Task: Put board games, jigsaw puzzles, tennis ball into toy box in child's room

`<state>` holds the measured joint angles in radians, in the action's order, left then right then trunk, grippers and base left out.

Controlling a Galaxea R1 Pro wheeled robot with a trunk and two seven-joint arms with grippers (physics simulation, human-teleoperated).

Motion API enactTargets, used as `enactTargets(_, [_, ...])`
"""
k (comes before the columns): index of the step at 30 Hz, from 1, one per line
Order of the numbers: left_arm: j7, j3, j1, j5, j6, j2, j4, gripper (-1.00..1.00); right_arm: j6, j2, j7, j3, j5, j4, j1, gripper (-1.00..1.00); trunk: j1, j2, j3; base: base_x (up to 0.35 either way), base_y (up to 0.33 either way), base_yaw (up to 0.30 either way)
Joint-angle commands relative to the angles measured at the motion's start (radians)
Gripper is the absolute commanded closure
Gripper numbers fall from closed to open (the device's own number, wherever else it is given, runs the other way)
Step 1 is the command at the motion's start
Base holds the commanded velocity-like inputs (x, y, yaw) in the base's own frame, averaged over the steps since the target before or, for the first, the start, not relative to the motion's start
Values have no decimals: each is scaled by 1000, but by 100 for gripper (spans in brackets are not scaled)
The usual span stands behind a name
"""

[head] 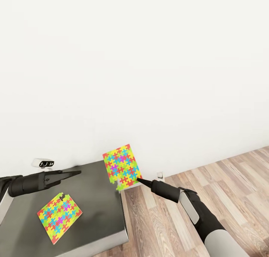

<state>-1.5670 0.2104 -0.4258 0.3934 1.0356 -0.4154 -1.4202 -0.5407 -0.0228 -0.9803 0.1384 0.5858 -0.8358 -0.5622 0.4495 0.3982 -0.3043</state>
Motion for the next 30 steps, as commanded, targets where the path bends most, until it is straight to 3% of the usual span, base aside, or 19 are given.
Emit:
enactTargets(1, [-4,0,-1,-1,11,0,0,-100,-6,-1,2,3,9,0,-1,100,1,2,-2,0,0,0])
enactTargets(12, [-4,0,-1,-1,11,0,0,-100,-3,-1,2,0,10,-2,-1,100,1,2,0,0,0,10])
enactTargets(30, [-4,-2,-1,-1,11,1,0,-100,-2,-2,-2,3,11,-5,-1,100,1,2,27,0,-35,145])
